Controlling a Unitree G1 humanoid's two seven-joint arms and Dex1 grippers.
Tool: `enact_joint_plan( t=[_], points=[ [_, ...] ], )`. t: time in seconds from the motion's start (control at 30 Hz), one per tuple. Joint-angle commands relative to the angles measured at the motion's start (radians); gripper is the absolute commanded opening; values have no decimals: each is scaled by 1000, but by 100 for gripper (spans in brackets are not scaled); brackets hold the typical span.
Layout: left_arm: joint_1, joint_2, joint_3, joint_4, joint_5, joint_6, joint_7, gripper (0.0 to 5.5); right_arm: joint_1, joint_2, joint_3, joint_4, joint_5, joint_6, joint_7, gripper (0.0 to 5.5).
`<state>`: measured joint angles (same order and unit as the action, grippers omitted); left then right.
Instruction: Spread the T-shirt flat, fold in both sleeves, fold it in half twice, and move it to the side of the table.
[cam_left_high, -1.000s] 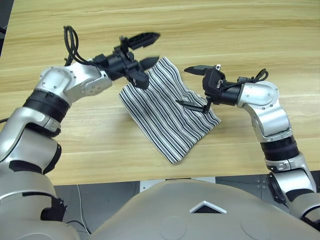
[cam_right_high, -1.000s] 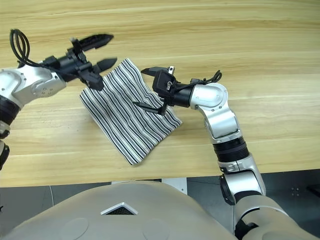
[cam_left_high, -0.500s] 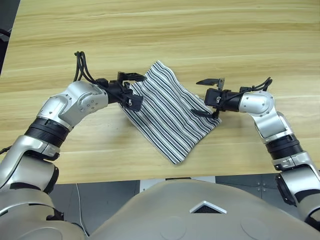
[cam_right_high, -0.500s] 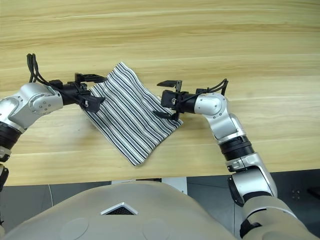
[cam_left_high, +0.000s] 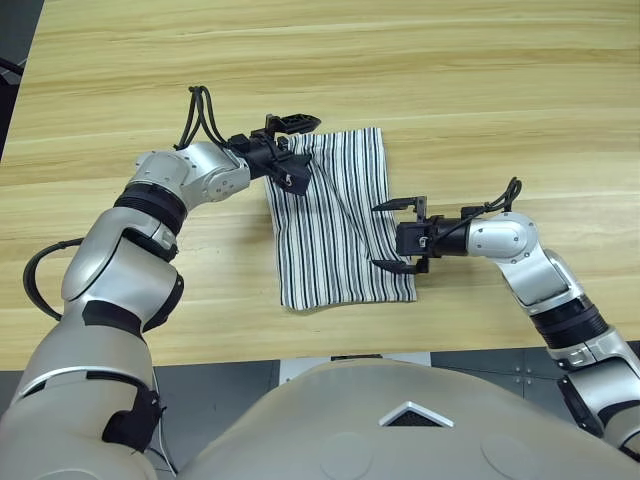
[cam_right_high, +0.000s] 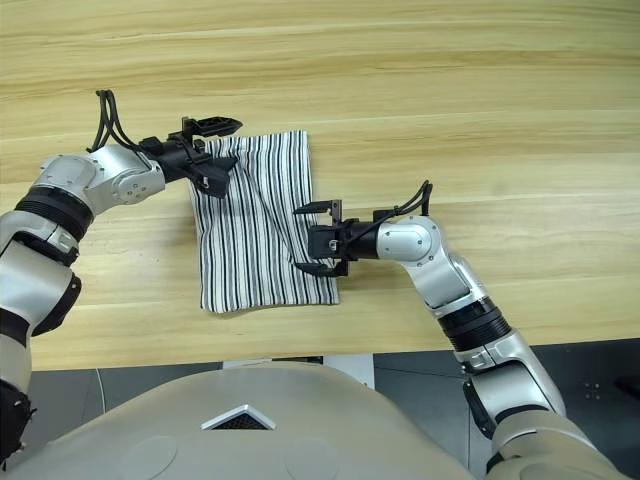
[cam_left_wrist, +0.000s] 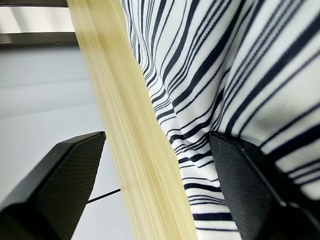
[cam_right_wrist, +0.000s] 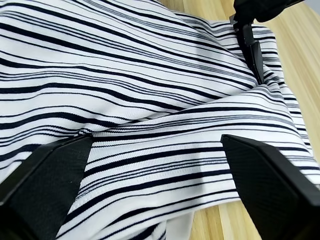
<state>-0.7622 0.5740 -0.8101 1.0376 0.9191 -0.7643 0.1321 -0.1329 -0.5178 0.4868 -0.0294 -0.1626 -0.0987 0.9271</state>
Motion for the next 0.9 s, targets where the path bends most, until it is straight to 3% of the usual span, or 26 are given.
enact_joint_plan(
  t=[0.03,0.23,0.57,0.73,0.9],
  points=[
    [29,-21,-62,23,75,-59,43,384,5,31,5,40,-14,7,-40,473],
    [6,16,-81,22,115,-88,133,384,-53,20,-66,26,18,17,-67,473],
    [-122,101,11,-83,145,-86,342,384,-54,-18,-159,-177,242,171,53,473],
    [-47,298,143,-229,-61,-301,207,384,-54,-194,-269,4,226,-90,143,473],
    [272,517,173,-568,-301,-360,-73,384,-45,-326,-300,205,165,-416,181,473]
  ],
)
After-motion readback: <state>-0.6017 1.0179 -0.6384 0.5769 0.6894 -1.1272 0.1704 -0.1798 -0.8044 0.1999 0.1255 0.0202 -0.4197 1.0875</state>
